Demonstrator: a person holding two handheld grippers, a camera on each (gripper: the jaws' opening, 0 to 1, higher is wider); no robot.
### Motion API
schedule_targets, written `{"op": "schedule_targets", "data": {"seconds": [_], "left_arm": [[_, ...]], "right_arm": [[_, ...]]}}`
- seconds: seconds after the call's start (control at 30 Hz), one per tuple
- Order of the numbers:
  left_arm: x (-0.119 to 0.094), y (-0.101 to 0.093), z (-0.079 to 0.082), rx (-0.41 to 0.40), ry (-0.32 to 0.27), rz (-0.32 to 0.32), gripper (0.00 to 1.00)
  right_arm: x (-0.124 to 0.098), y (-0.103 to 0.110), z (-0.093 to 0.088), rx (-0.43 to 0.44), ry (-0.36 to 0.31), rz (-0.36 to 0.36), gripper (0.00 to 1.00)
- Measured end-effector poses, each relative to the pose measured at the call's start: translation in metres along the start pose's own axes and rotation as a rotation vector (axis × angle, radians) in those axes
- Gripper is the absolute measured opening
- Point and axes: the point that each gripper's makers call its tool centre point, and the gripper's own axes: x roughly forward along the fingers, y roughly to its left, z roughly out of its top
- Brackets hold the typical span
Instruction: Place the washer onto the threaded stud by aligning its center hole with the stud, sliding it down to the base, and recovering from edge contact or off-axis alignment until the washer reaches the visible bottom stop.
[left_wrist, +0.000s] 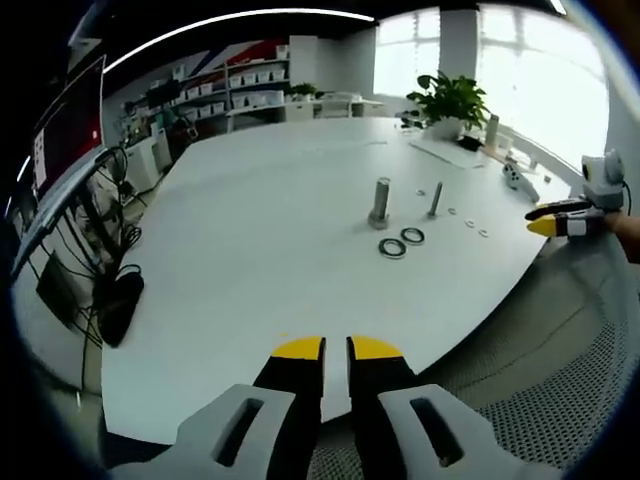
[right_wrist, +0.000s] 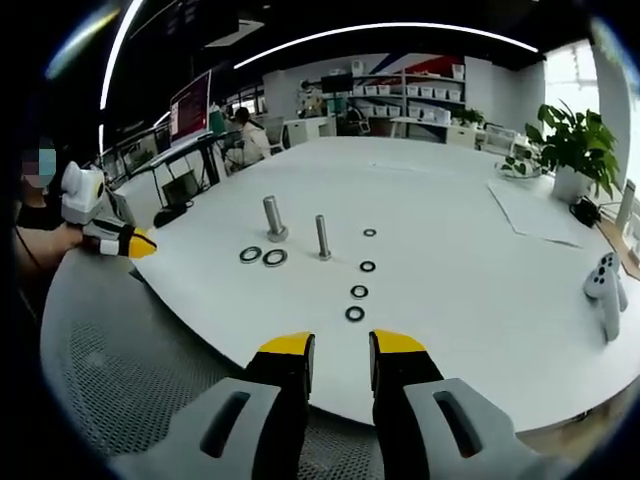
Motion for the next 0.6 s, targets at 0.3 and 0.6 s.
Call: {"op": "schedule_targets", "data": {"seconds": [0.3, 0.6], "left_arm": [[-0.002, -0.014, 0.013, 0.023, 0.014, -0.03, 0.11], [0.012, -0.004, 0.0, 0.062, 0.075, 0.012, 0.13]], "right_arm": [[0.001, 0.013, -0.006, -0.061, 0.051, 0.084, 0.25], [-0.002, 0.033, -0.003, -0.124, 0.157, 0.269, 0.26]]}}
